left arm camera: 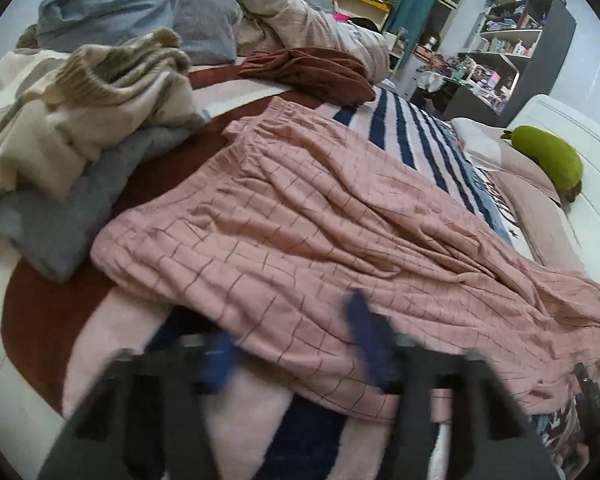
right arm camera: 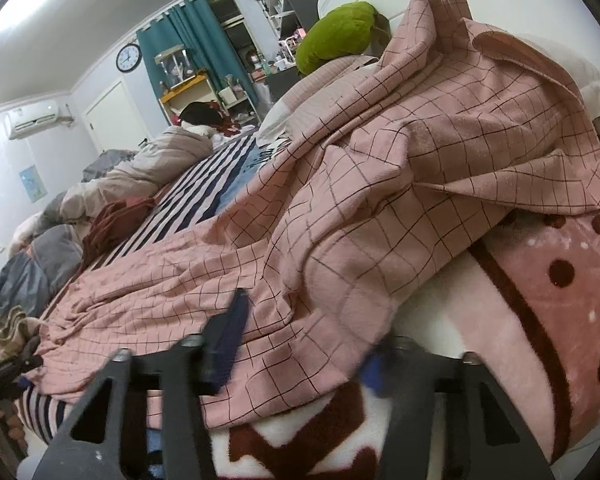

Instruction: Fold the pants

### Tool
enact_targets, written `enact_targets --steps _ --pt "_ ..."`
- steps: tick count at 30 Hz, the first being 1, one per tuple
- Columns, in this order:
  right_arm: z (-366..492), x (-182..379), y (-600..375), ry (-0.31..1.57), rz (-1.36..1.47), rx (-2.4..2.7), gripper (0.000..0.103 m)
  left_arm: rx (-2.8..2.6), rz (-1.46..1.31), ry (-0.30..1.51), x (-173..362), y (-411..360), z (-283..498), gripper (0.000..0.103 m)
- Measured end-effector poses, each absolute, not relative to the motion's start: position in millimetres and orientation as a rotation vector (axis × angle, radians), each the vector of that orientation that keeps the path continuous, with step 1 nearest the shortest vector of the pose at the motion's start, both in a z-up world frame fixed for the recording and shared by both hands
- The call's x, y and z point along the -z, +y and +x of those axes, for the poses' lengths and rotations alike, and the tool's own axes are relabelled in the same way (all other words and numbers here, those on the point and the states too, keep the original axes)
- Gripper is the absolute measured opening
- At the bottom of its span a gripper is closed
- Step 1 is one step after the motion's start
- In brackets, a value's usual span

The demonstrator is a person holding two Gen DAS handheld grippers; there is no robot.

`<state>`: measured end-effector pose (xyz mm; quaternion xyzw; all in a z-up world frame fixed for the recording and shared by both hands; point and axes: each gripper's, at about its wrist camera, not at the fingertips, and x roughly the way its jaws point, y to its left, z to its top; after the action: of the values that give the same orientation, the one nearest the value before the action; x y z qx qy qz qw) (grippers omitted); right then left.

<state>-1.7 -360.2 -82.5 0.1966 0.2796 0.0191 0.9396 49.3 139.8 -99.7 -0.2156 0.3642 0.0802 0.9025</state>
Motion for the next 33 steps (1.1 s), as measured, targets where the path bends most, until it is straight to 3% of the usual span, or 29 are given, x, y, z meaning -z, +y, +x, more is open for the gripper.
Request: enact_targets --steps 2,5,18,33 --pt "-4 79 -360 0.567 0.39 -0.026 0.014 -0.13 -0.462 0.74 96 141 49 0.012" --pt "-8 71 -364 0.548 0.399 -0.039 0.006 -0.115 -0.458 0.697 85 142 43 0.006" --pt "-10 21 -360 0.444 0.305 -0.123 0.003 -0.095 -0.404 0.569 37 145 37 0.005" --pt "-18 37 -363 0.514 0.408 -0.157 0.002 -0.051 -0.364 0.573 39 144 34 0.005"
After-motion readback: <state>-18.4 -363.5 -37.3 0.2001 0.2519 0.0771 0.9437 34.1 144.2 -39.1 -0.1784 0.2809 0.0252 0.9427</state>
